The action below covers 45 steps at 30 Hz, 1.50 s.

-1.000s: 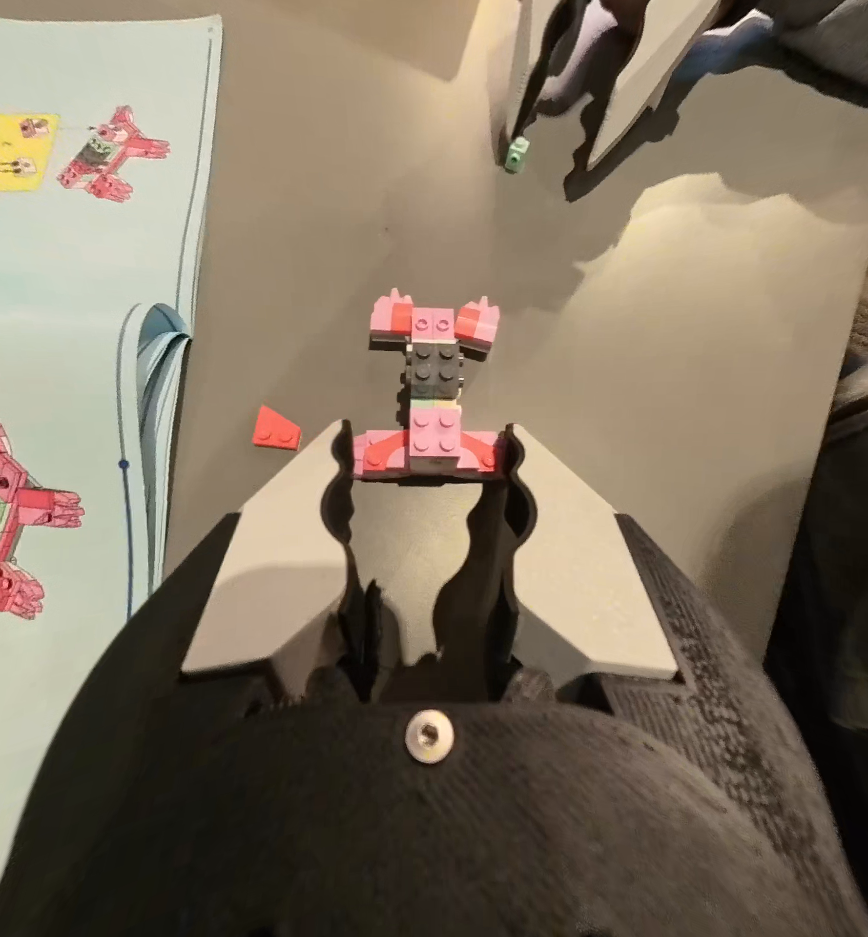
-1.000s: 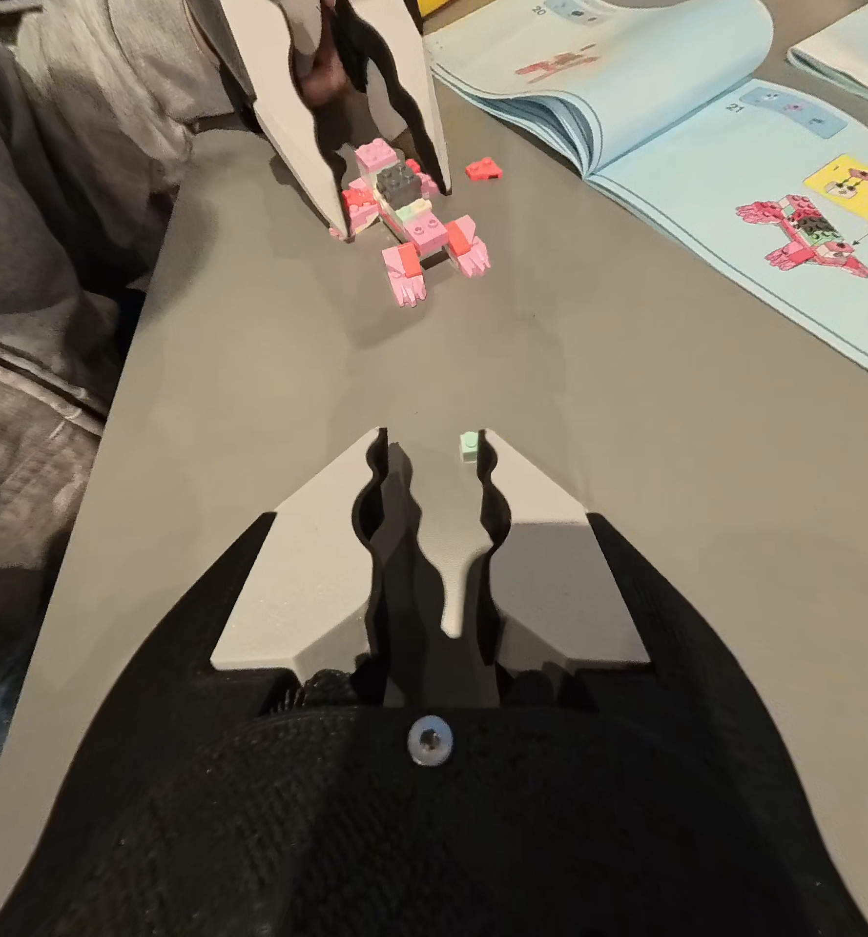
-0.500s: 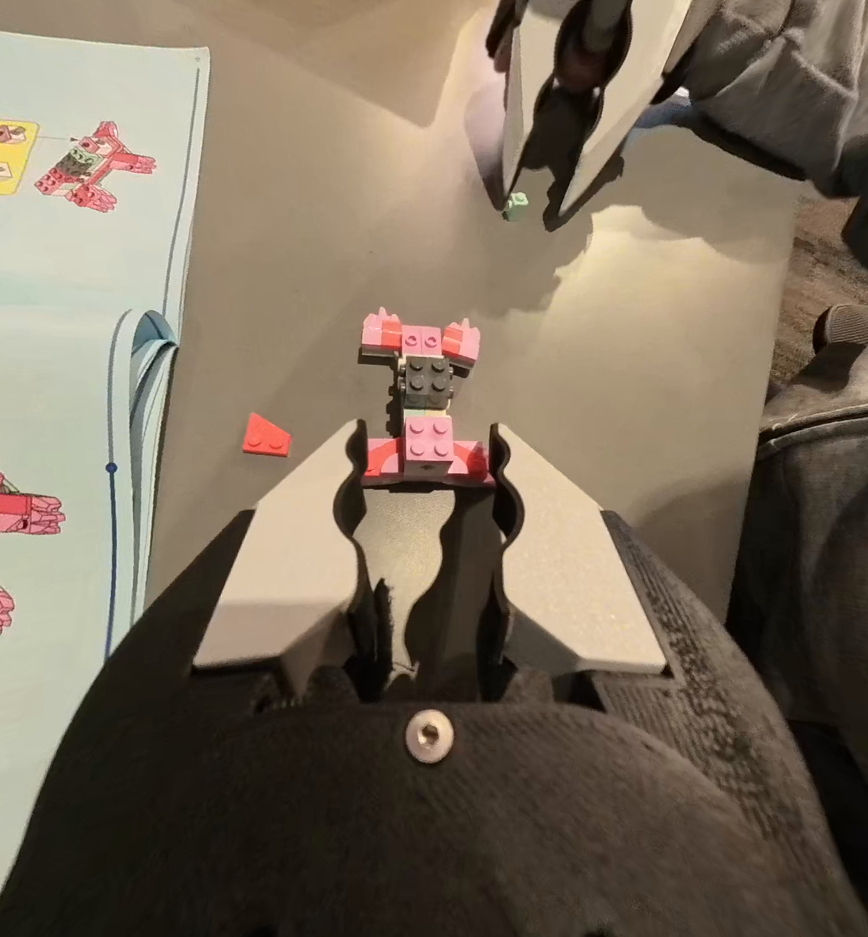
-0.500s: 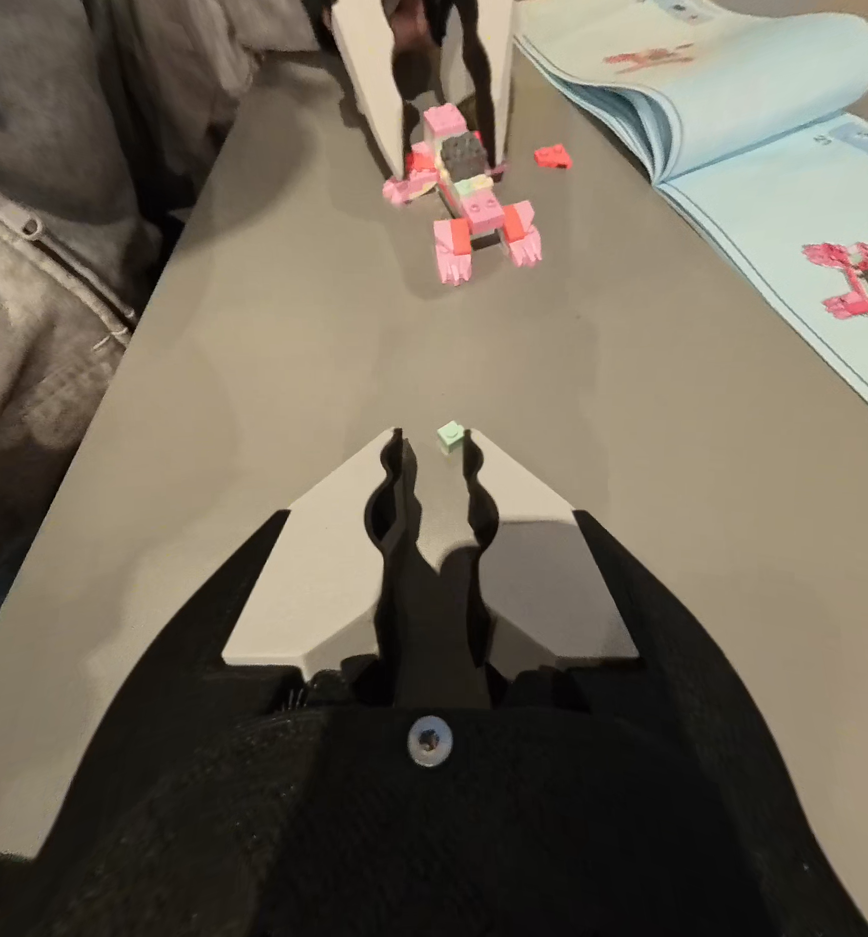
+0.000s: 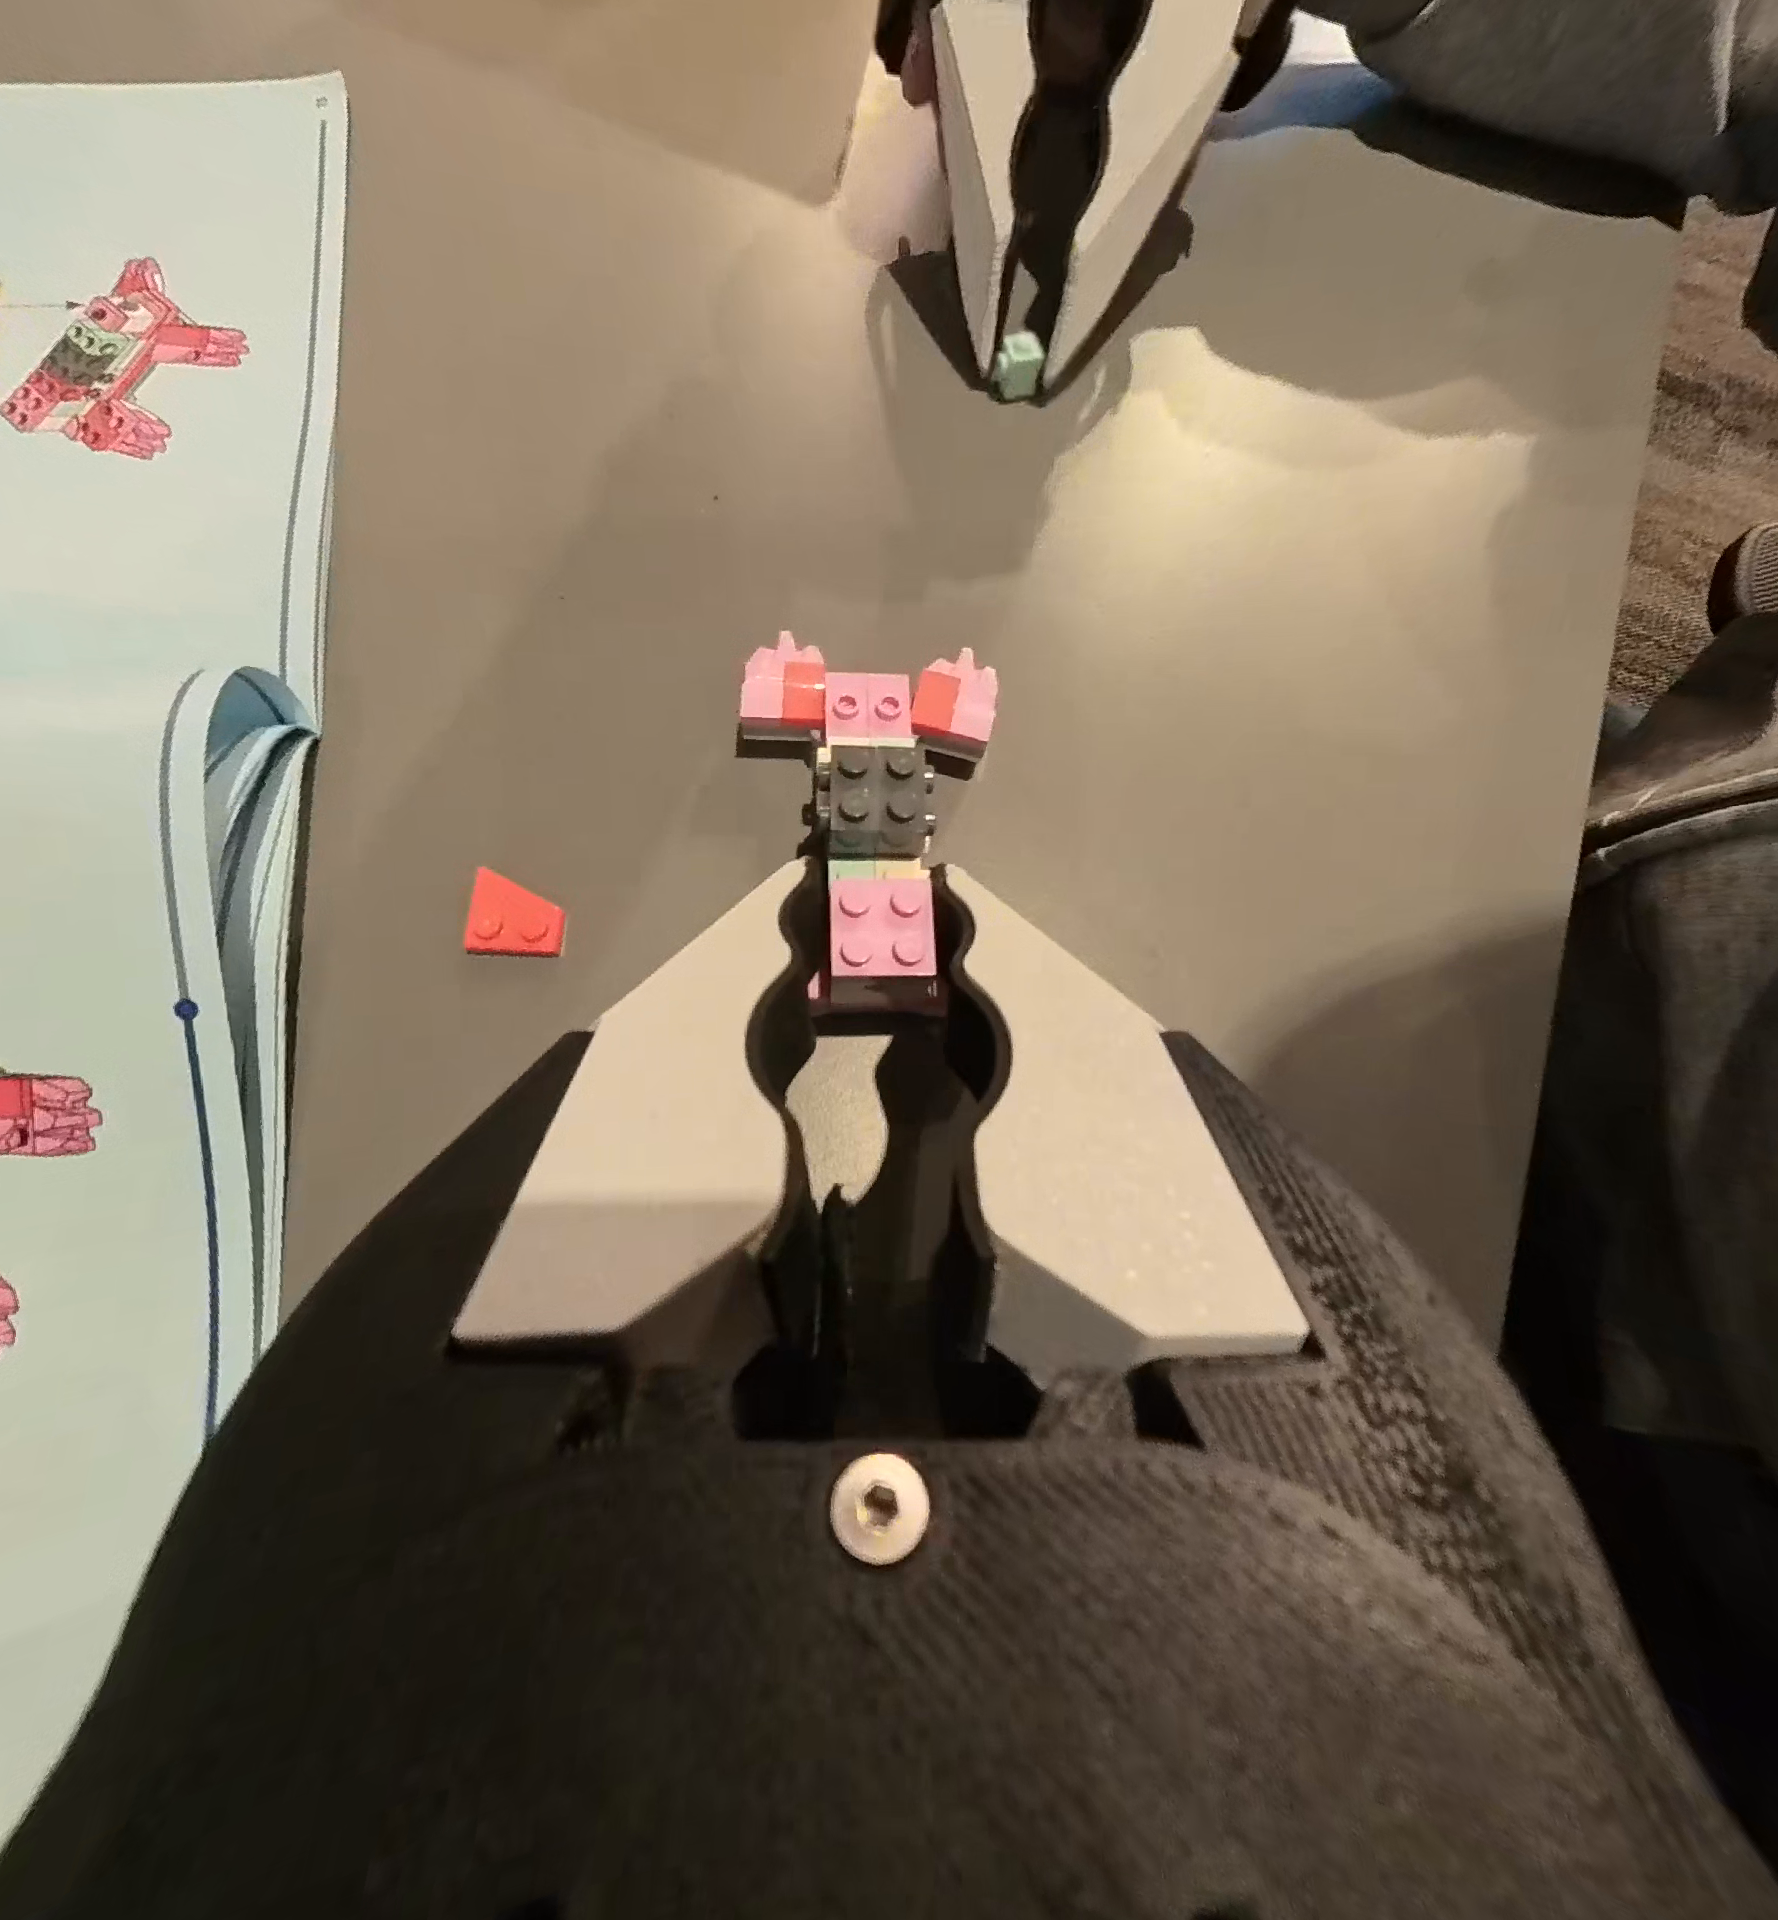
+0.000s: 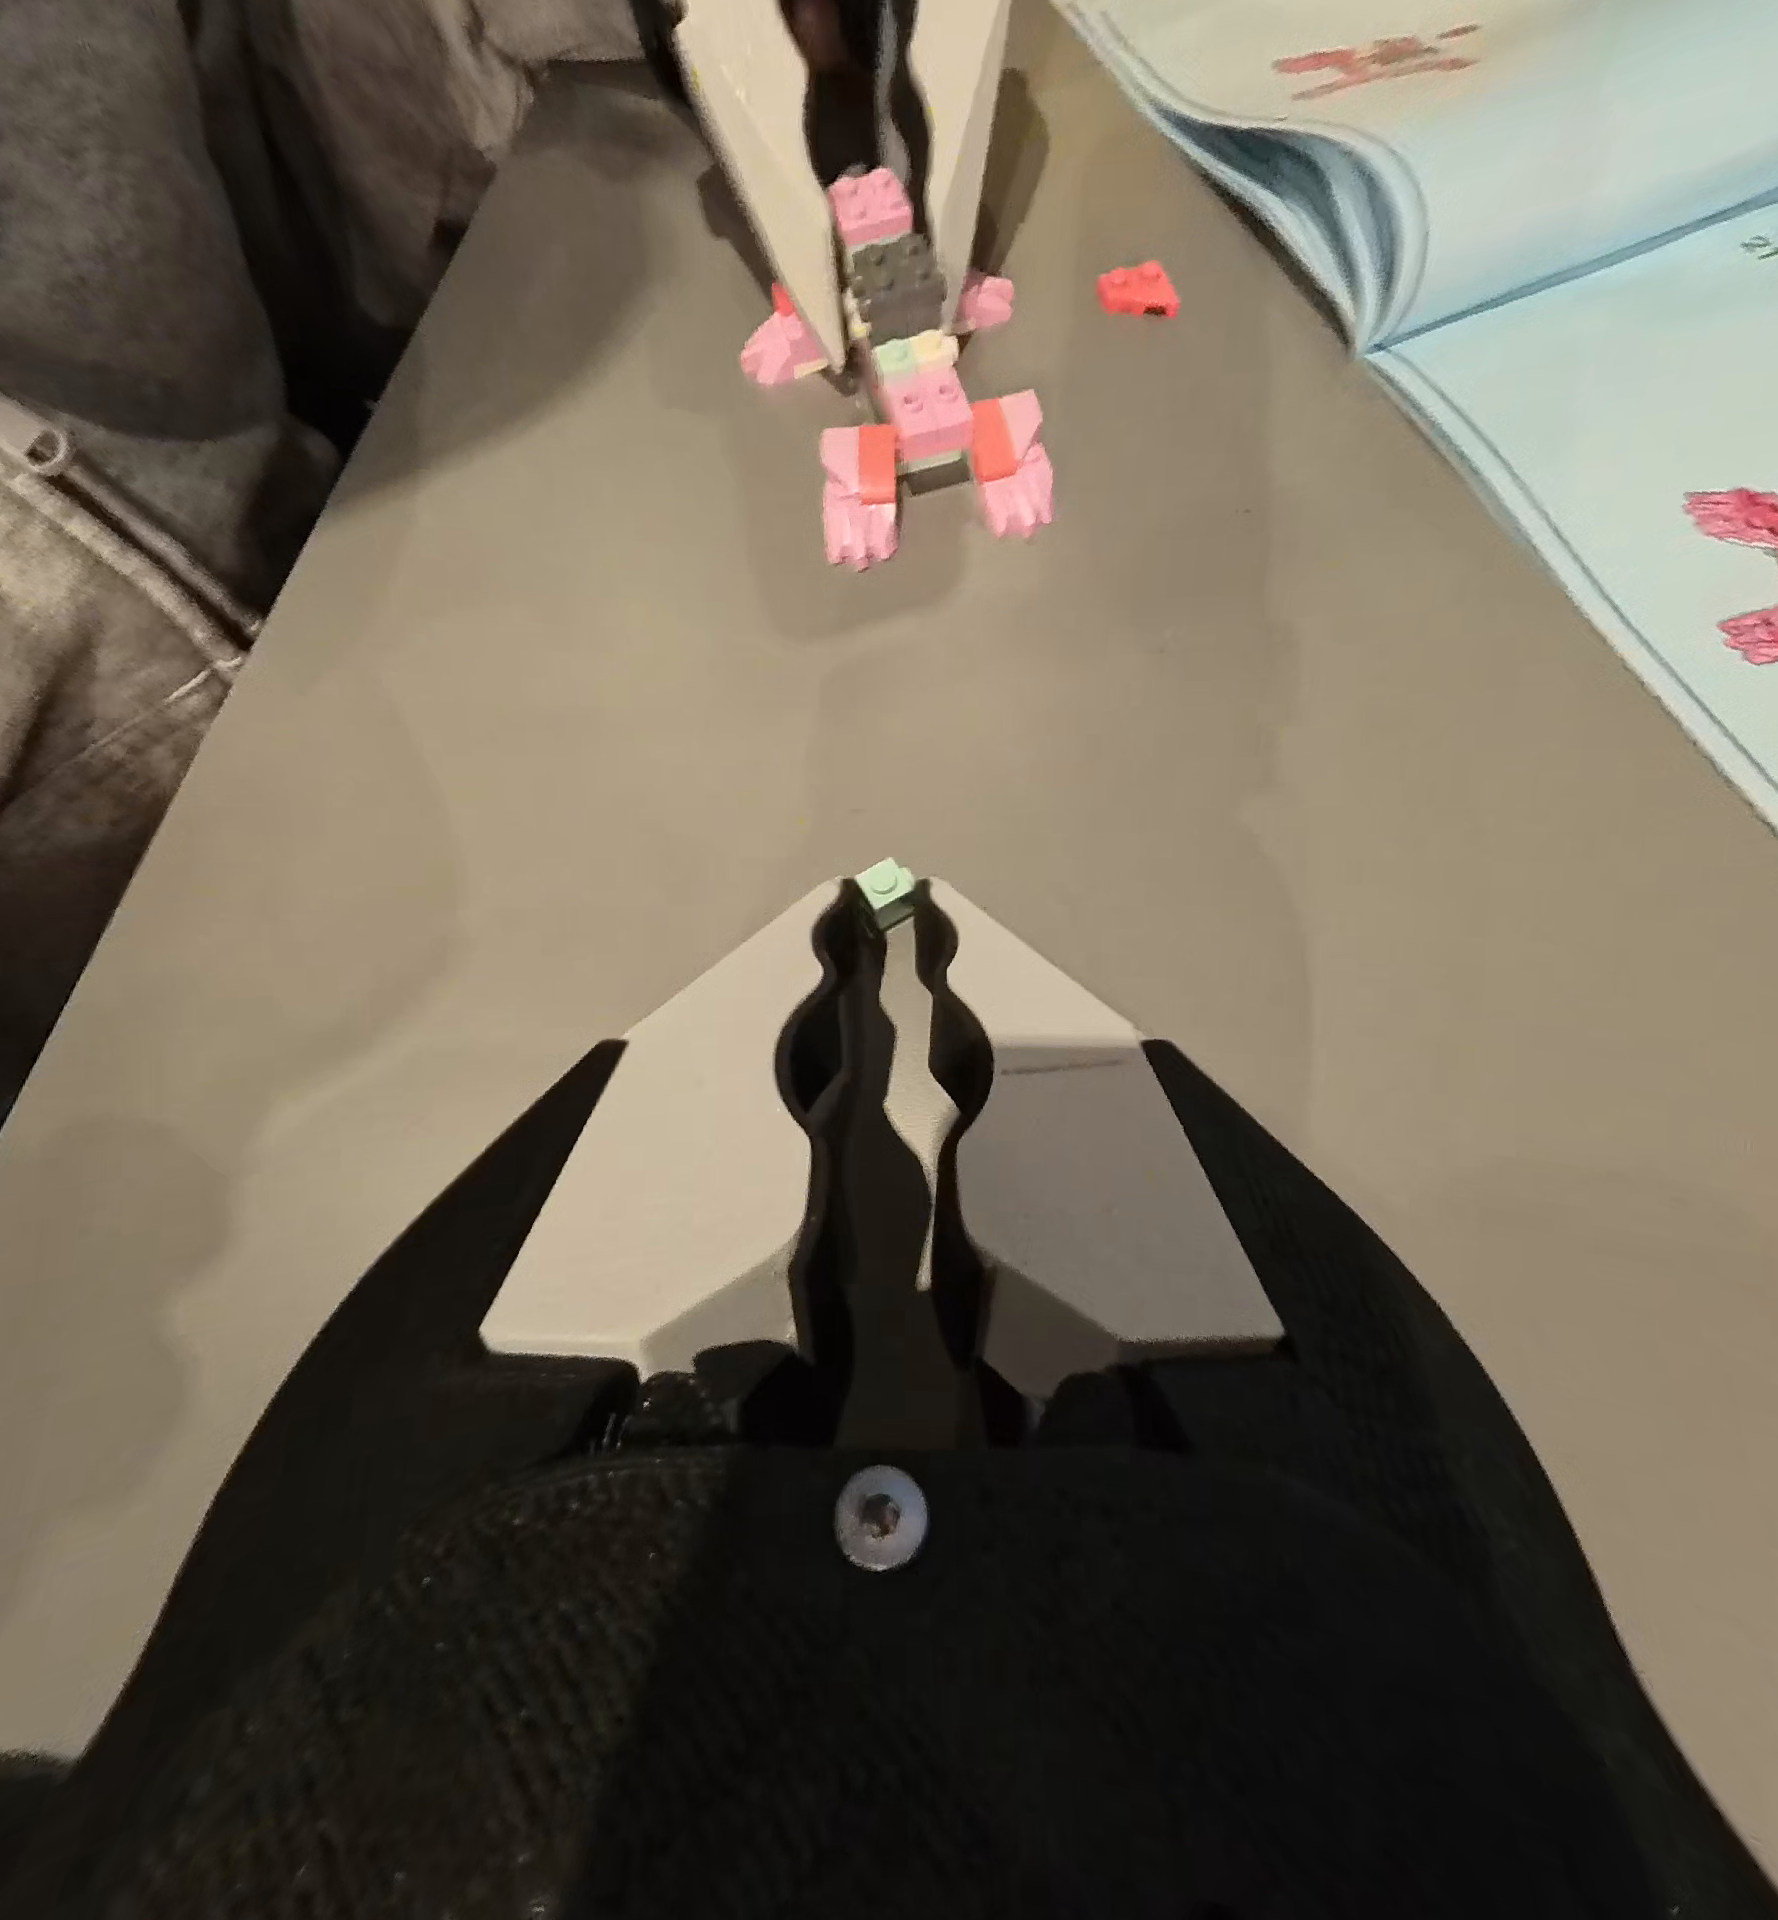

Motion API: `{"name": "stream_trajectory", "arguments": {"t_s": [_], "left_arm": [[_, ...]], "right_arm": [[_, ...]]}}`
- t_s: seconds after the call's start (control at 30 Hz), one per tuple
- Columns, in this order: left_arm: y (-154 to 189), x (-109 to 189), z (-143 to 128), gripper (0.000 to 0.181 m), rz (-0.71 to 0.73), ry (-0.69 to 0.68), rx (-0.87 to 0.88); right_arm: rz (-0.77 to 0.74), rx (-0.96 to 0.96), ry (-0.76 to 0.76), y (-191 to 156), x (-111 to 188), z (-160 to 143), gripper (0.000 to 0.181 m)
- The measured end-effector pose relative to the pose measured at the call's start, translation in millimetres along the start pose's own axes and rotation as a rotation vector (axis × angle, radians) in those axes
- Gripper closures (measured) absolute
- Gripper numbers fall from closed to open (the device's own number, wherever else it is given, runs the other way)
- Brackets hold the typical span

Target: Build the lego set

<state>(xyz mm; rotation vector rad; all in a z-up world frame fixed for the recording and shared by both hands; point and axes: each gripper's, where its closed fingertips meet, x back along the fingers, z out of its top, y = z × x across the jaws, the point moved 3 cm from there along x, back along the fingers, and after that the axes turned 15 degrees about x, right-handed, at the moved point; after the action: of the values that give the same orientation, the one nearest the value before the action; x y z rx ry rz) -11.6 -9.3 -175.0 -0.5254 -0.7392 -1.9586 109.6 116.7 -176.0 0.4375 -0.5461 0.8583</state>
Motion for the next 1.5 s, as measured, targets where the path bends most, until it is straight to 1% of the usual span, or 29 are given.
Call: {"name": "stream_trajectory", "arguments": {"t_s": [0.07,0.13,0.23,0.3,0.37,0.5,0.63,0.87,1.07,1.17,1.33,1.43,1.47,1.5], "left_arm": [[0.4,-0.6,0.4,0.162,0.008,0.002,-0.013],[1.6,-1.5,0.6,0.163,0.024,0.006,-0.038],[6.6,-3.3,0.1,0.162,0.014,0.001,-0.066],[8.2,-3.9,0.0,0.162,0.004,-0.002,-0.070],[8.3,-3.9,0.0,0.162,-0.001,-0.004,-0.066],[8.5,-3.9,-0.1,0.162,0.000,-0.004,-0.070],[8.4,-3.8,-0.1,0.163,-0.002,-0.004,-0.068],[8.4,-3.9,-0.1,0.162,-0.006,-0.006,-0.064],[8.4,-3.9,-0.1,0.162,-0.009,-0.007,-0.061],[8.3,-4.0,-0.1,0.162,-0.011,-0.007,-0.060],[8.3,-4.0,0.0,0.163,-0.014,-0.008,-0.057],[8.3,-4.0,0.0,0.163,-0.008,-0.006,-0.064],[8.5,-3.9,0.0,0.163,-0.001,-0.003,-0.072],[8.7,-3.9,-0.1,0.163,0.008,0.000,-0.084]], "right_arm": [[-0.055,-0.026,0.040,8.3,0.9,6.2,0.173],[-0.100,-0.042,0.116,13.9,-6.2,26.2,0.173],[-0.127,-0.009,0.125,17.0,-34.3,56.8,0.173],[-0.103,0.000,0.131,17.9,-52.2,73.5,0.173],[-0.073,-0.011,0.139,20.1,-63.8,82.8,0.173],[-0.022,-0.042,0.114,22.6,-75.7,83.6,0.173],[-0.004,-0.063,0.101,24.8,-79.9,82.2,0.173],[-0.014,-0.116,0.114,24.6,-80.2,80.7,0.172],[-0.007,-0.116,0.130,21.4,-78.9,80.3,0.166],[-0.006,-0.104,0.141,20.7,-77.3,81.0,0.173],[-0.006,-0.103,0.144,20.9,-77.6,81.1,0.173],[-0.023,-0.075,0.143,22.0,-76.2,82.1,0.174],[-0.040,-0.033,0.152,21.8,-74.2,84.2,0.174],[-0.078,0.047,0.163,21.4,-71.0,87.7,0.174]]}}
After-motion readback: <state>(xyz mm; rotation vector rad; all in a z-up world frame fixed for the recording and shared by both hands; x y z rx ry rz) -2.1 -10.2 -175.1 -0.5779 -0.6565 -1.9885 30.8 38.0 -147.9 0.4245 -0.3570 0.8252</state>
